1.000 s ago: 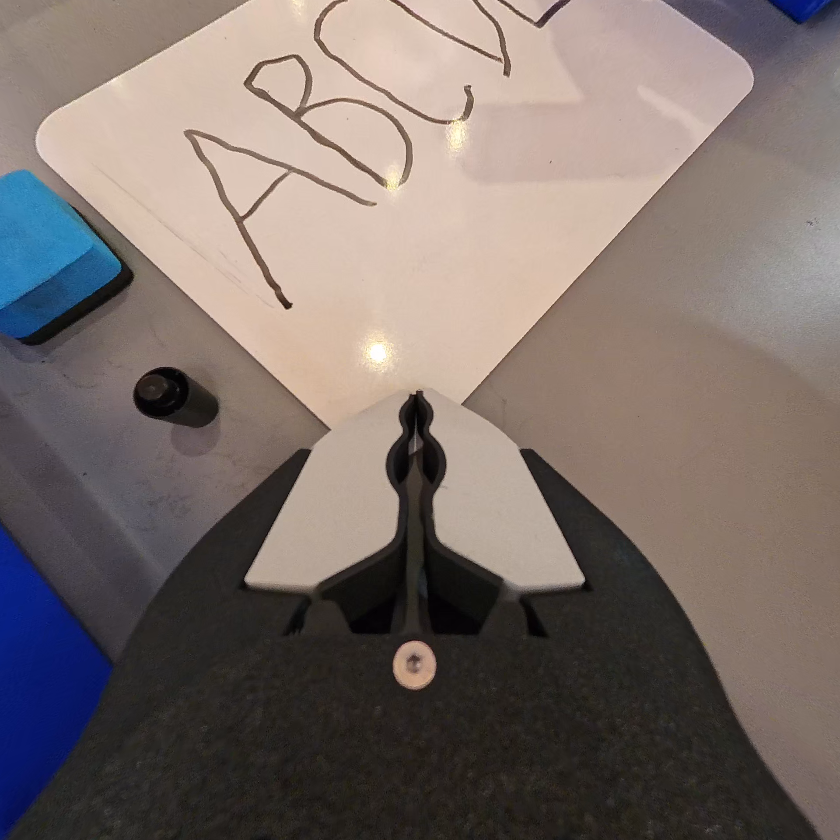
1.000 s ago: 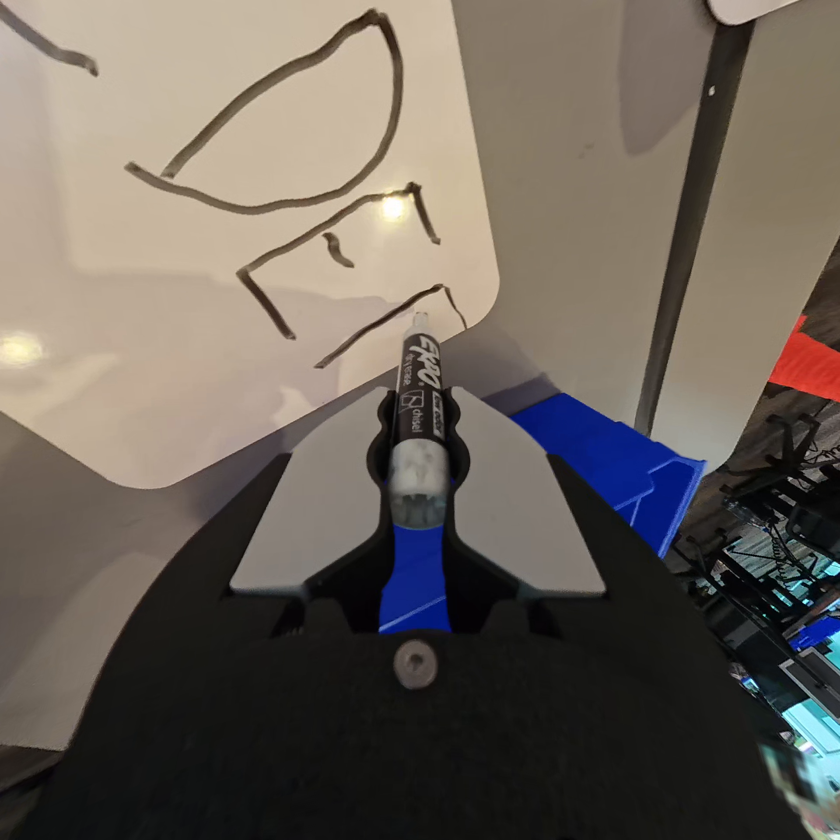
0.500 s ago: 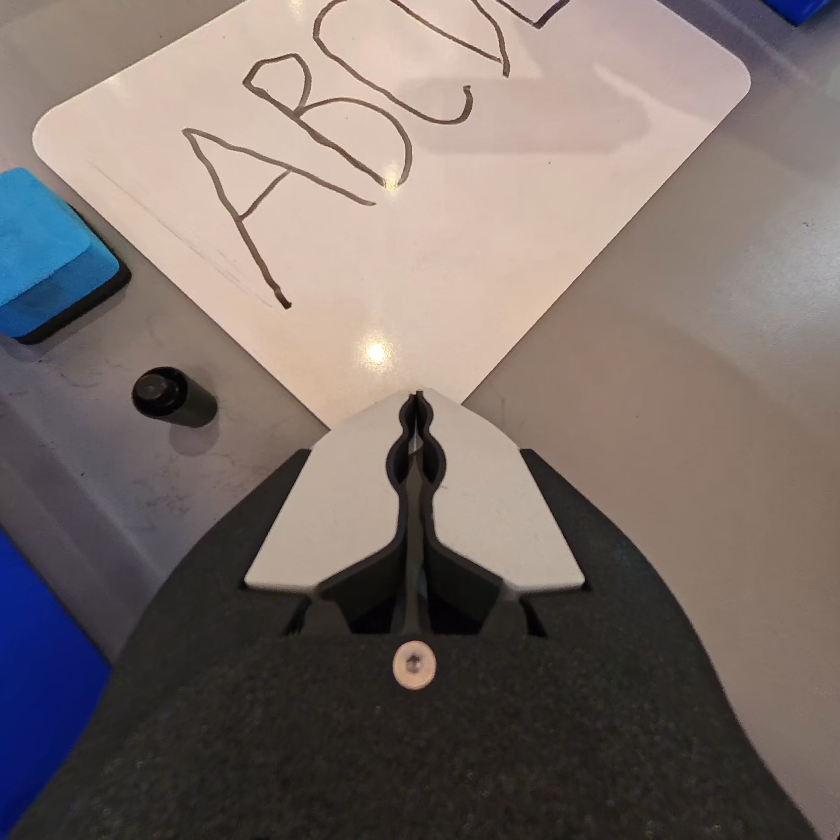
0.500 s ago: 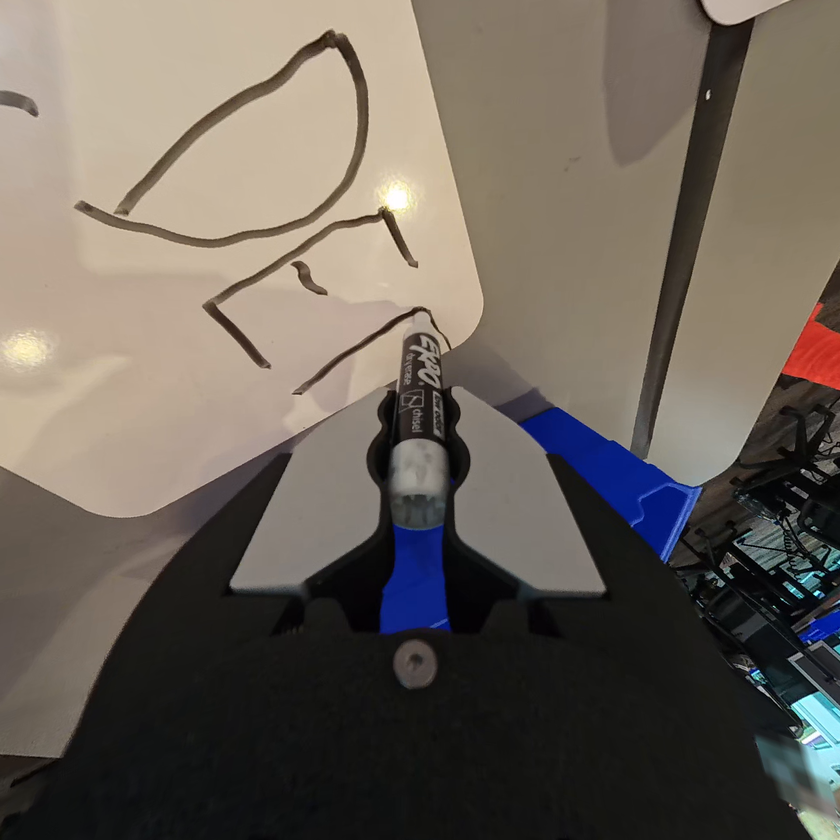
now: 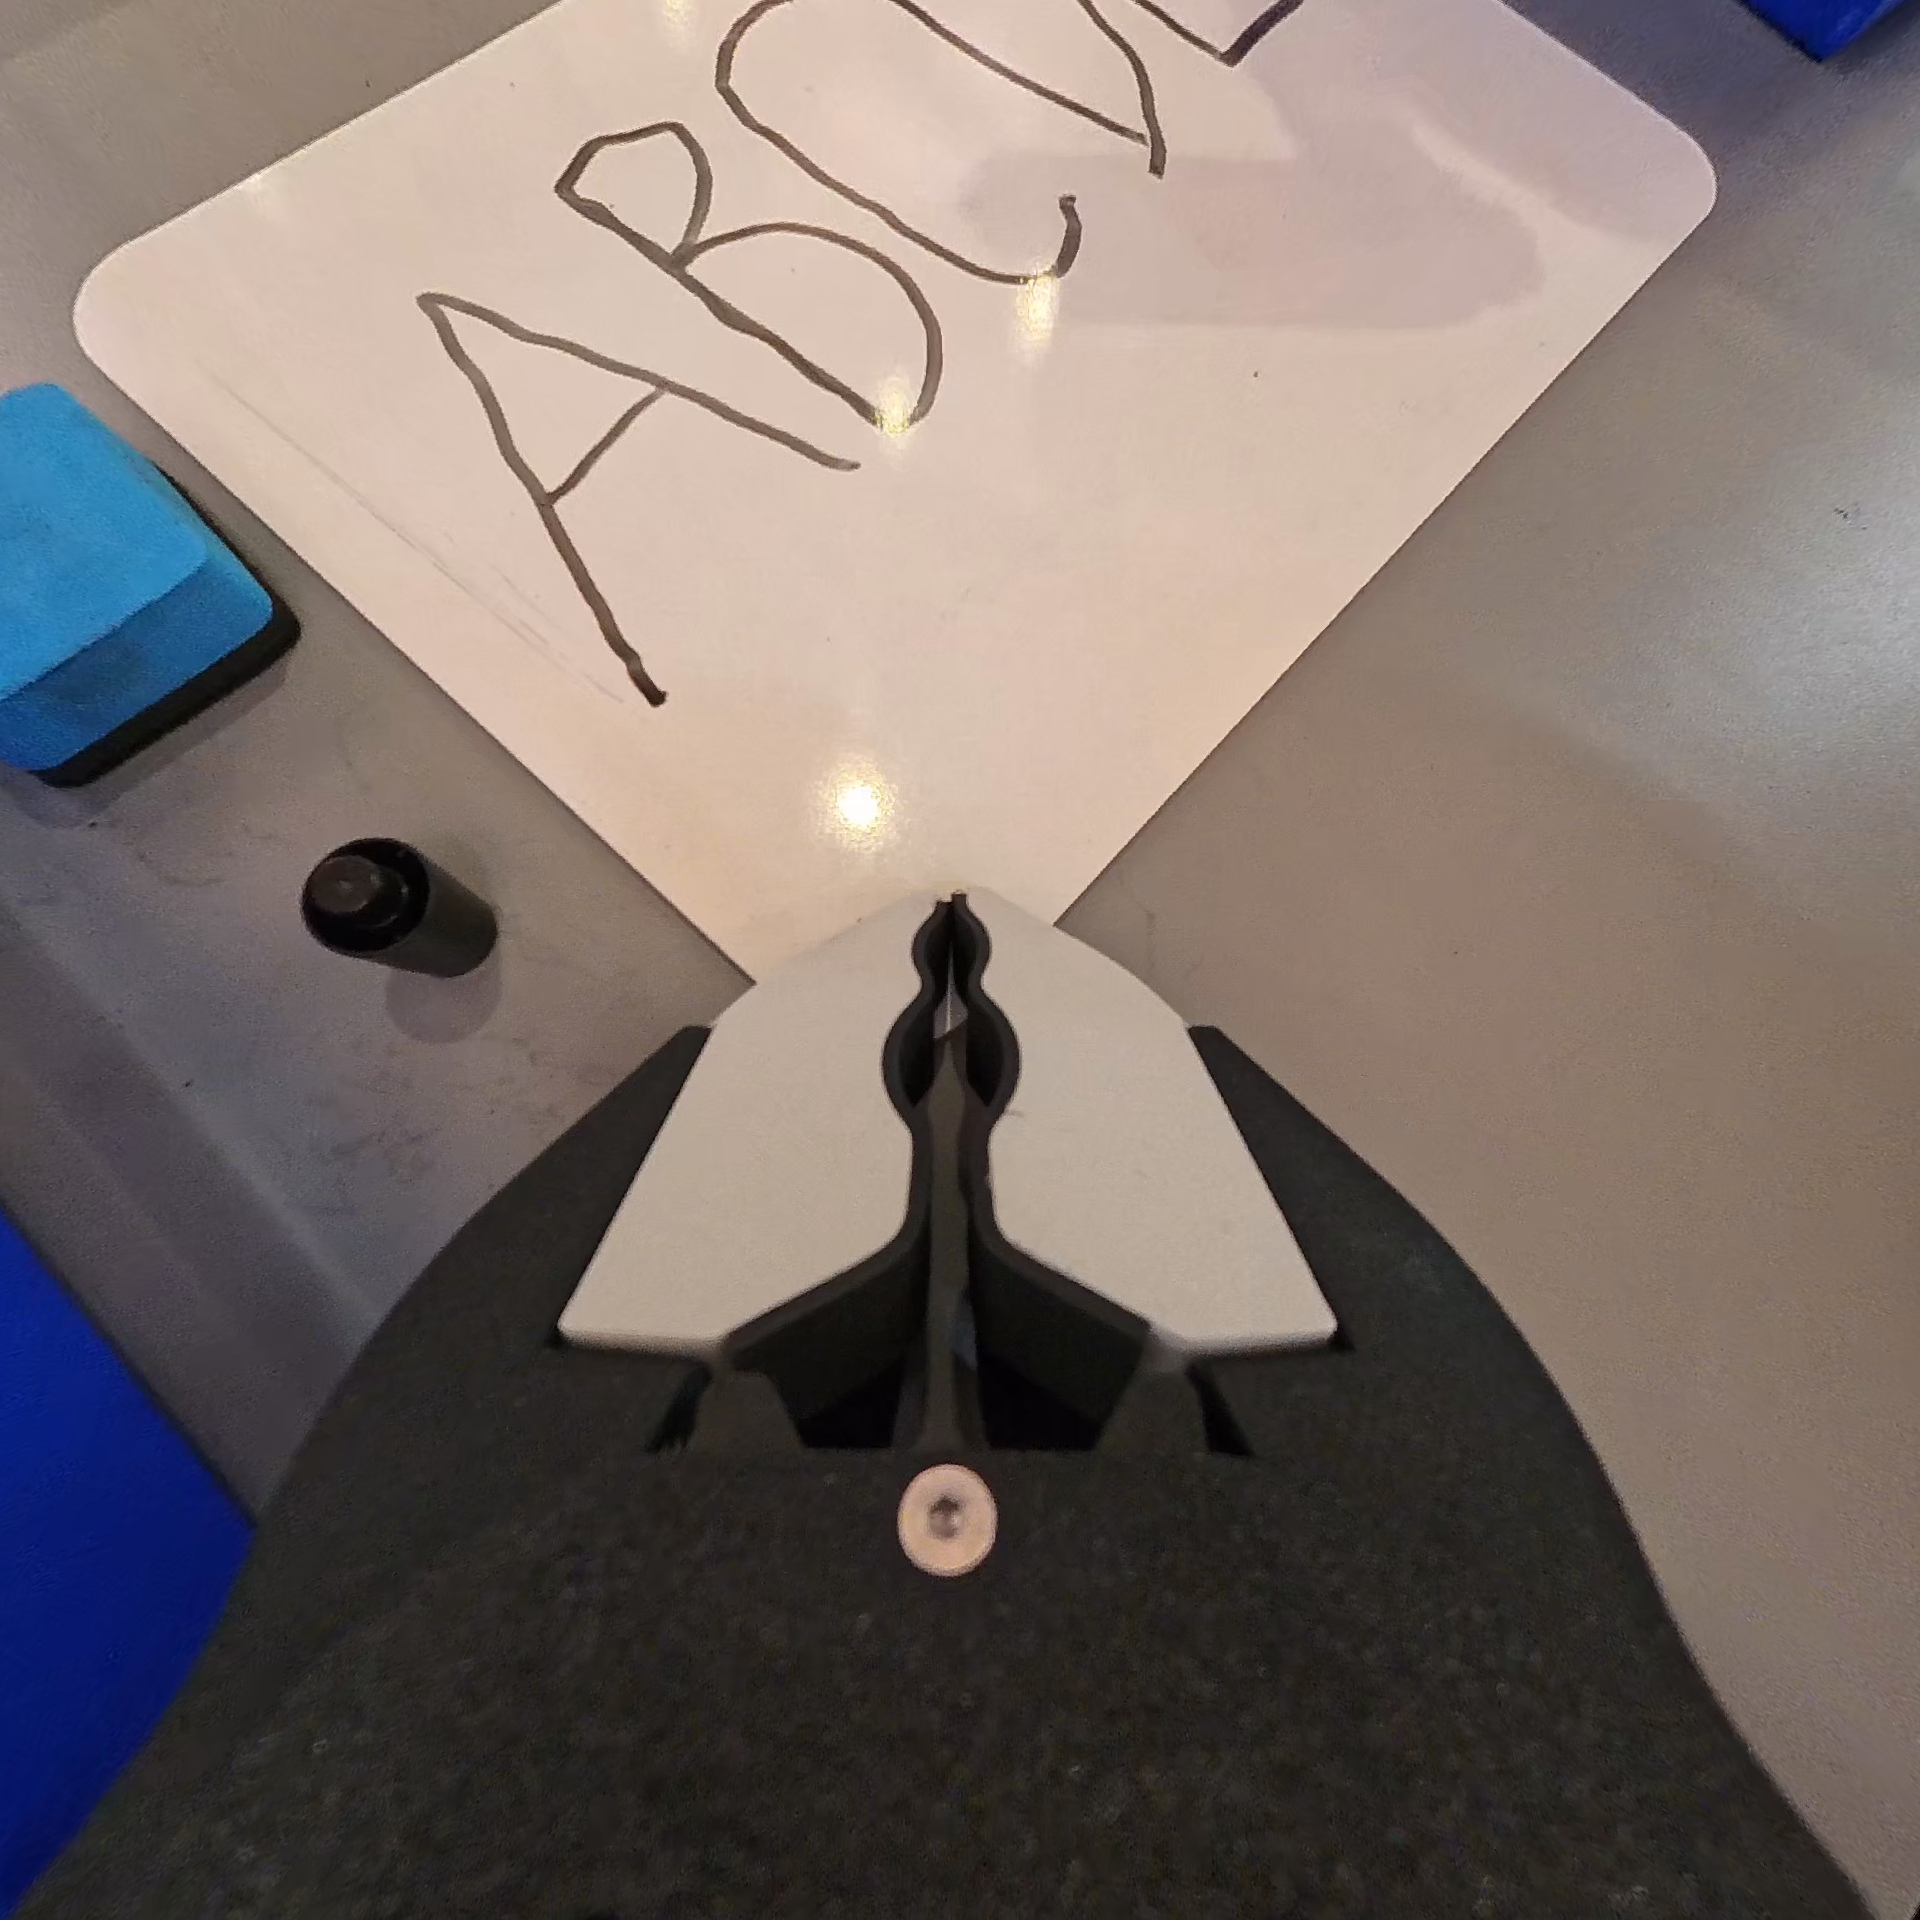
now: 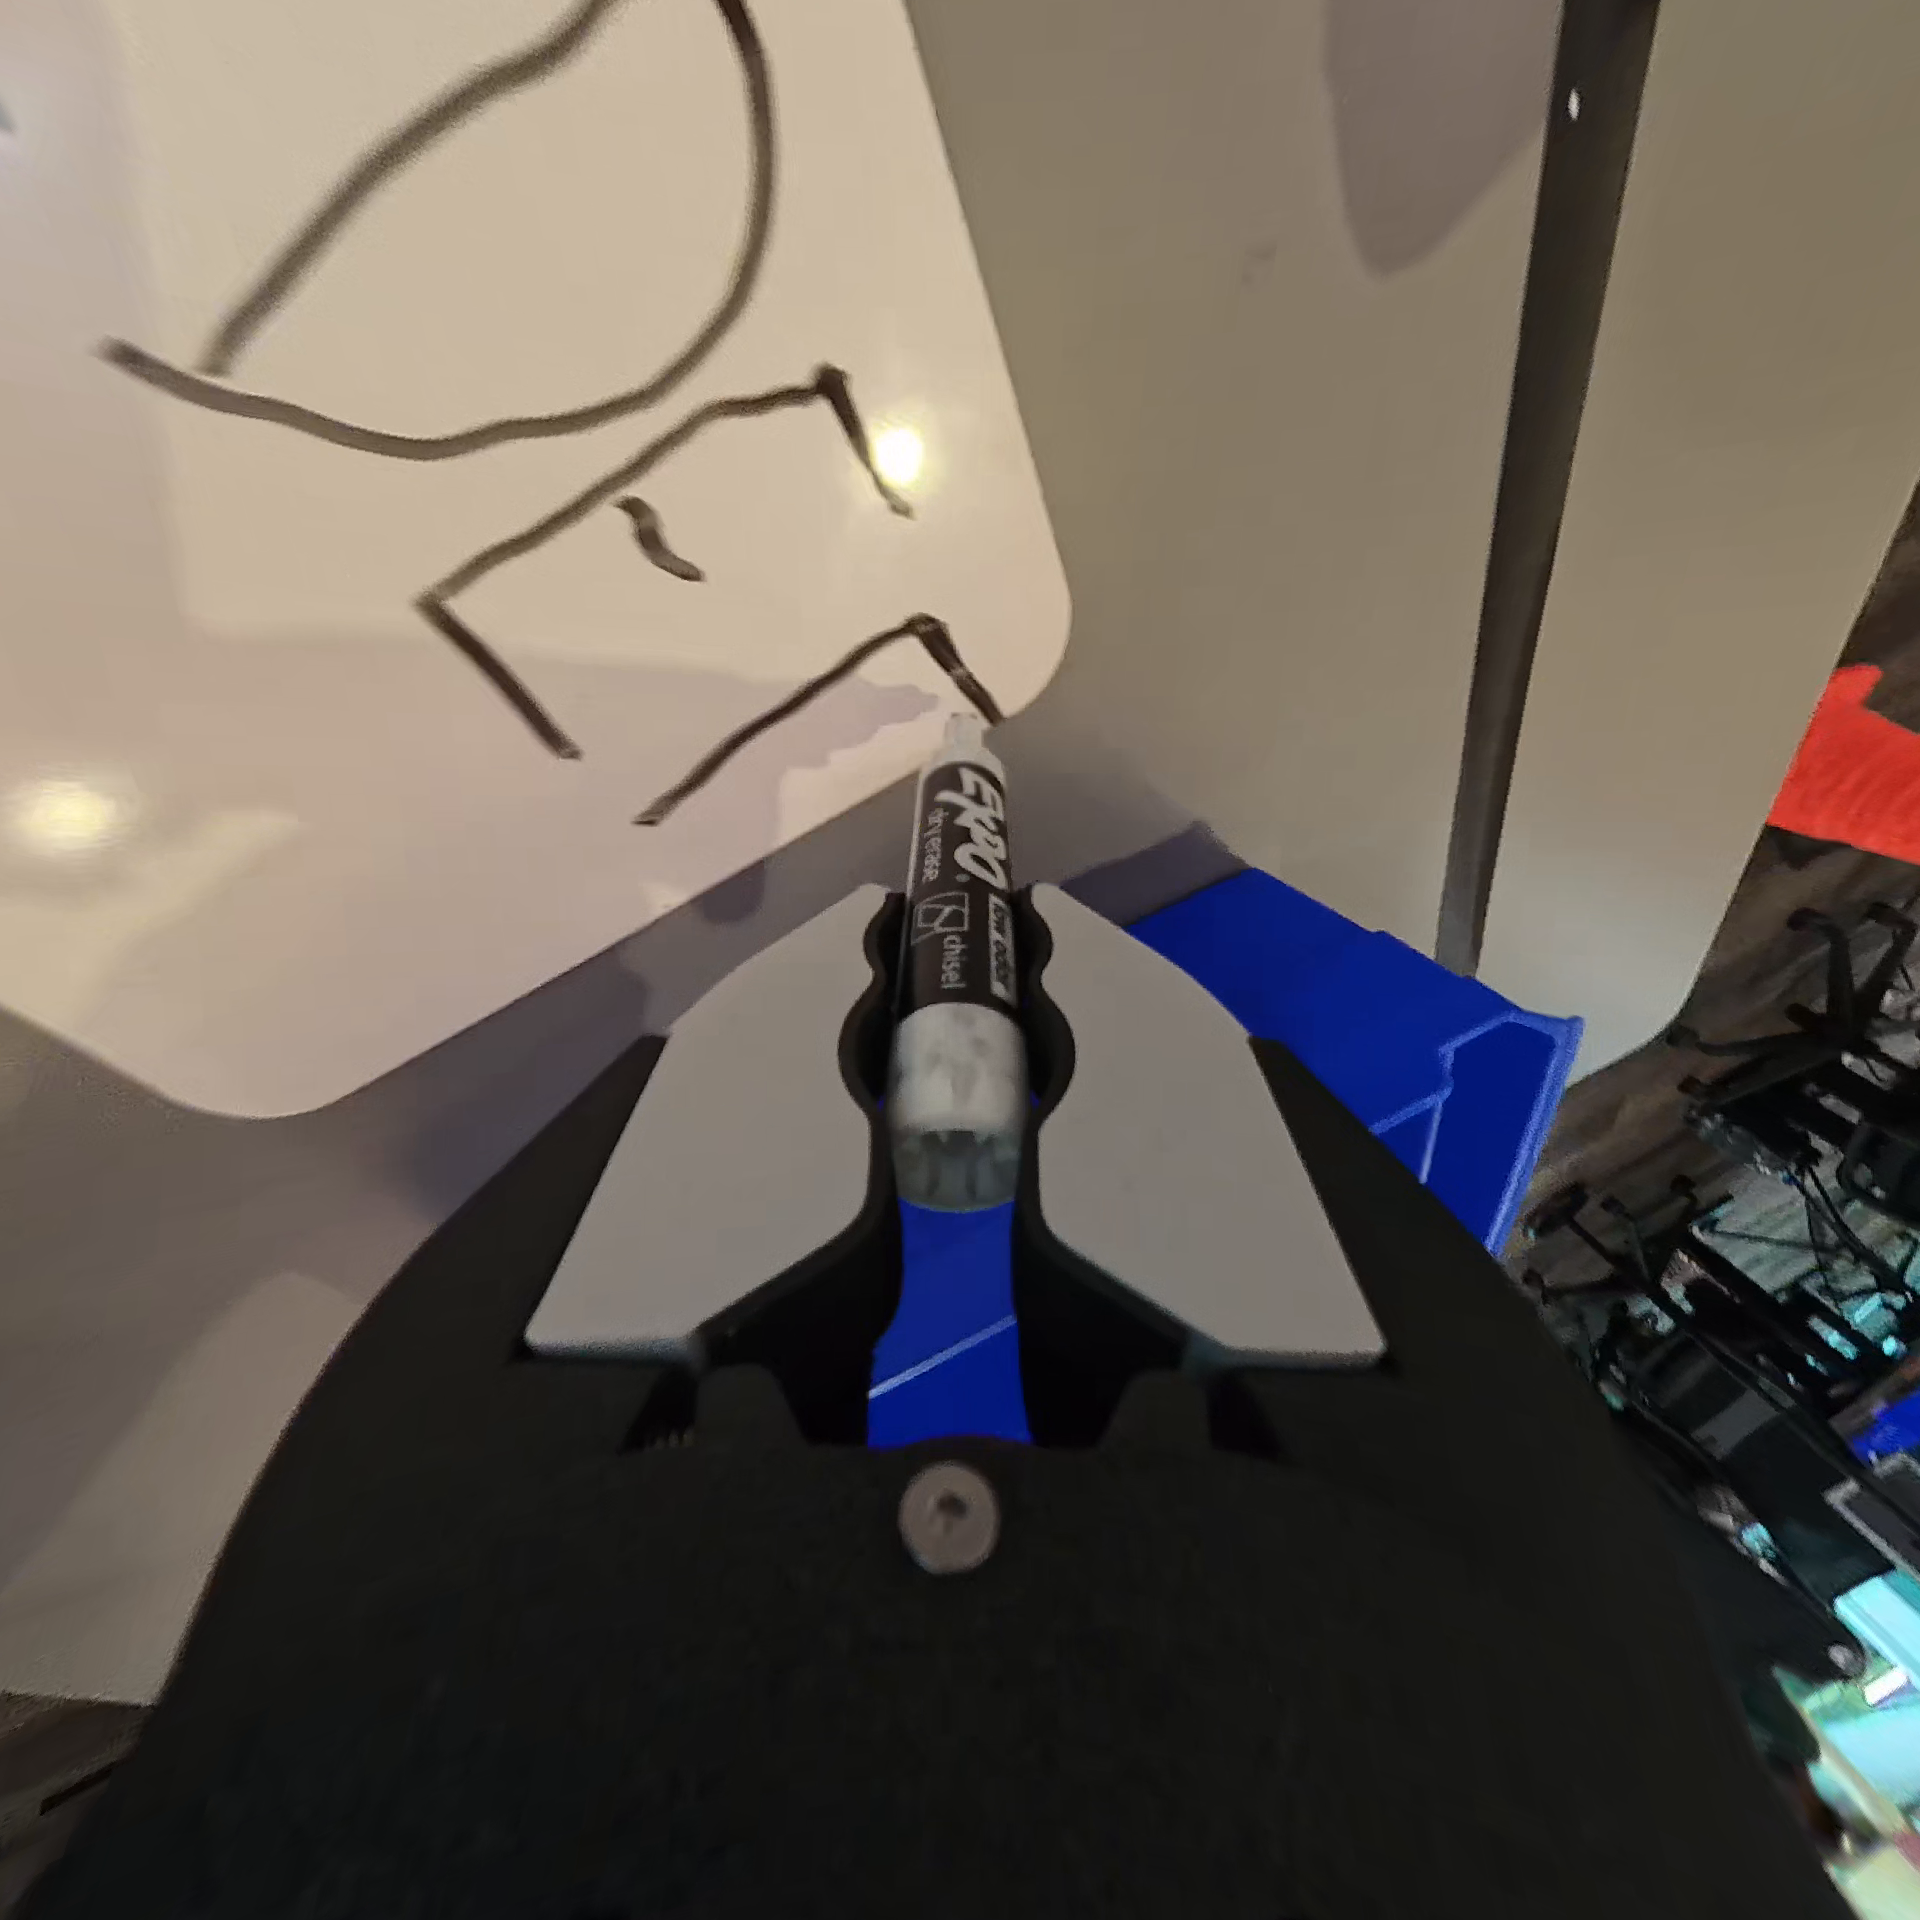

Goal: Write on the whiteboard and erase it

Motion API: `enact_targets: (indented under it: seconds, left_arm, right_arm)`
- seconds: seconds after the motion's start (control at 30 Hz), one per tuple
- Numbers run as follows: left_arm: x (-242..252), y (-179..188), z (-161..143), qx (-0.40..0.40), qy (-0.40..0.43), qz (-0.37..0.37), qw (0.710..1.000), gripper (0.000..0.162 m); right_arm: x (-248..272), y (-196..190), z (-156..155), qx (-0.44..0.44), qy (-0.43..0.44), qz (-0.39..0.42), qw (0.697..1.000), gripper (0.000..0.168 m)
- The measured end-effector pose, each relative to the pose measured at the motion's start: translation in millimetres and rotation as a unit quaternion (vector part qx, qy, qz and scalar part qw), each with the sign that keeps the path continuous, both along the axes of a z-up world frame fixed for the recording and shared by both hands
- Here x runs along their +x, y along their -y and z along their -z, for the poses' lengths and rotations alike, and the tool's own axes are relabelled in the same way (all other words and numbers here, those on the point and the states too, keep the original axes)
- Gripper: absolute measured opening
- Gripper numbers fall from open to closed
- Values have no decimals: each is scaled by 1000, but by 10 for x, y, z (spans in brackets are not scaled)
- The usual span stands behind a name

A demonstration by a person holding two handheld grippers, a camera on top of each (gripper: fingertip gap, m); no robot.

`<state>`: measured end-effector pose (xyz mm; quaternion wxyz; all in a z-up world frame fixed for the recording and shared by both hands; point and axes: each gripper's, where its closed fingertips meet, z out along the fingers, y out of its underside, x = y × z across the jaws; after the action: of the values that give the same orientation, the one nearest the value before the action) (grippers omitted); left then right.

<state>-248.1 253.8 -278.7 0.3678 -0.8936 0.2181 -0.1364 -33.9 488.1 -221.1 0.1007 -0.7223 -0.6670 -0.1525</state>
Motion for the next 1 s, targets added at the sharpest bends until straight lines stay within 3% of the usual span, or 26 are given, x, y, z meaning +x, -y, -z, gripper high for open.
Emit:
enact_targets:
  seconds: [0.2,0.77,0.87,1.0]
  left_arm:
    - [1,-1,0,0,0,0,1000,0]
    - [0,-2,0,1,-1,0,1000,0]
    - [-1,-2,1,1,-1,0,1000,0]
    - [-1,-1,0,1,-1,0,1000,0]
  right_arm:
    - [-70,271,-10,-34,-9,-21,999,19]
    - [81,193,89,-35,3,0,999,19]
    - [36,170,-71,-10,-32,-8,999,19]
    - [-96,475,-646,42,-151,-17,987,19]
